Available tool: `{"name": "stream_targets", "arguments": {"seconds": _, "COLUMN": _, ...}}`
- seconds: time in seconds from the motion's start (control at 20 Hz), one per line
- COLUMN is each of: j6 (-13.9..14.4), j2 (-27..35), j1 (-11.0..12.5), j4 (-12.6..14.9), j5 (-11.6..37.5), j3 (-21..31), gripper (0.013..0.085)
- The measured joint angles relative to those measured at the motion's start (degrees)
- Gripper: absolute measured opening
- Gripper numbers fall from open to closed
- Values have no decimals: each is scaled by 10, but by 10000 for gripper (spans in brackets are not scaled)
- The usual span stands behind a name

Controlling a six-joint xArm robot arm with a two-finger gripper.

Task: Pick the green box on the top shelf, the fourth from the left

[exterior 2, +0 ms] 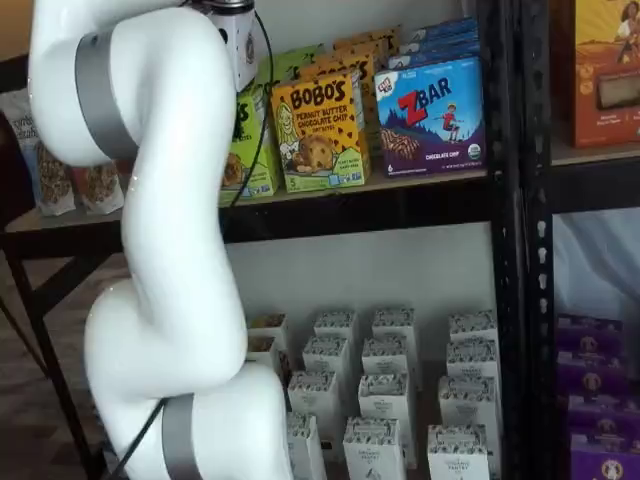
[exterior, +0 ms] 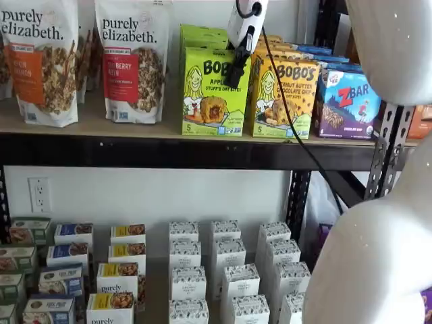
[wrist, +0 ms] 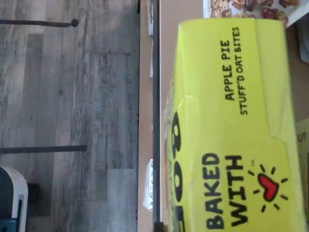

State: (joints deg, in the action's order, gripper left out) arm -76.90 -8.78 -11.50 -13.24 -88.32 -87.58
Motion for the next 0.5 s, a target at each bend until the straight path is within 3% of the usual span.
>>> {"name": "stream_targets", "arguments": {"seconds": 0.5, "j6": 0, "j2": 0, "j1": 0, "j4": -1, "j5": 4, "j3": 0, "gripper": 530}}
